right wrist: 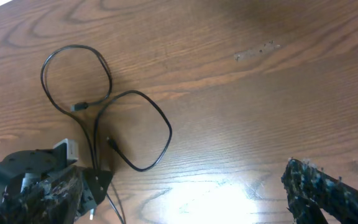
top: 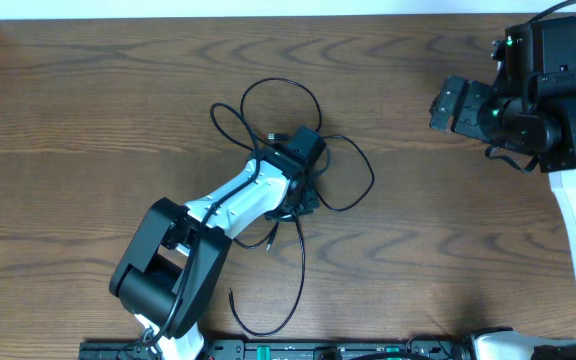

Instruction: Untangle cables

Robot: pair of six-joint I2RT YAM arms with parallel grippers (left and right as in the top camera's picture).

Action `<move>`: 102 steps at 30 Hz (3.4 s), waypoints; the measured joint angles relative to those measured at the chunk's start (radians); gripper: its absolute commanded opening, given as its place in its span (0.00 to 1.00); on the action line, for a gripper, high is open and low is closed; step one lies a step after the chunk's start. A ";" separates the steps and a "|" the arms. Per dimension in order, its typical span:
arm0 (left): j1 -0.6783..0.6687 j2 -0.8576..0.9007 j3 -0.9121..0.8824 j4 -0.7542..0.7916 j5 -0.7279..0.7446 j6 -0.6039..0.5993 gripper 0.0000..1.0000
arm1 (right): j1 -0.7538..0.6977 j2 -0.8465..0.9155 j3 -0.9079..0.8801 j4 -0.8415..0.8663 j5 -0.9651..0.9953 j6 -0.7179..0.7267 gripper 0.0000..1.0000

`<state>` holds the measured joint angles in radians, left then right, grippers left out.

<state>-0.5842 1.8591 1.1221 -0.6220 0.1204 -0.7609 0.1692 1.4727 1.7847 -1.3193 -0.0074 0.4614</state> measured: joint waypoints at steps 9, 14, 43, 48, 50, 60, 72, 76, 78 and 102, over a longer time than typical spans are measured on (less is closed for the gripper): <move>-0.002 0.000 0.000 0.005 -0.018 -0.001 0.07 | 0.000 0.000 0.000 -0.002 0.000 0.000 0.99; -0.002 -0.032 0.024 -0.065 -0.018 0.010 0.07 | 0.002 0.000 -0.009 -0.003 -0.001 0.000 0.99; -0.001 -0.827 0.127 0.508 0.329 -0.478 0.07 | 0.070 -0.002 -0.296 0.509 -0.406 0.049 0.99; -0.001 -0.827 0.127 0.691 0.269 -0.618 0.07 | 0.097 -0.001 -0.401 0.720 -0.489 0.037 0.99; -0.001 -0.827 0.127 0.734 0.219 -0.658 0.07 | 0.117 -0.001 -0.445 0.855 -0.570 0.035 0.99; -0.001 -0.827 0.127 0.833 0.003 -0.797 0.07 | 0.225 -0.001 -0.473 1.086 -0.774 0.026 0.99; -0.001 -0.827 0.127 0.892 -0.024 -0.898 0.07 | 0.333 -0.001 -0.473 1.237 -0.790 -0.032 0.98; -0.007 -0.827 0.127 0.892 -0.014 -0.928 0.06 | 0.380 -0.001 -0.474 1.295 -0.743 -0.021 0.91; -0.019 -0.827 0.127 0.889 -0.014 -0.934 0.08 | 0.399 -0.001 -0.475 1.318 -0.736 -0.022 0.91; -0.025 -0.825 0.127 0.834 0.026 -0.941 0.07 | 0.391 -0.001 -0.475 1.303 -0.679 0.018 0.14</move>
<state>-0.6094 1.0344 1.2495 0.2123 0.1467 -1.7023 0.5602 1.4715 1.3098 -0.0166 -0.6861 0.4789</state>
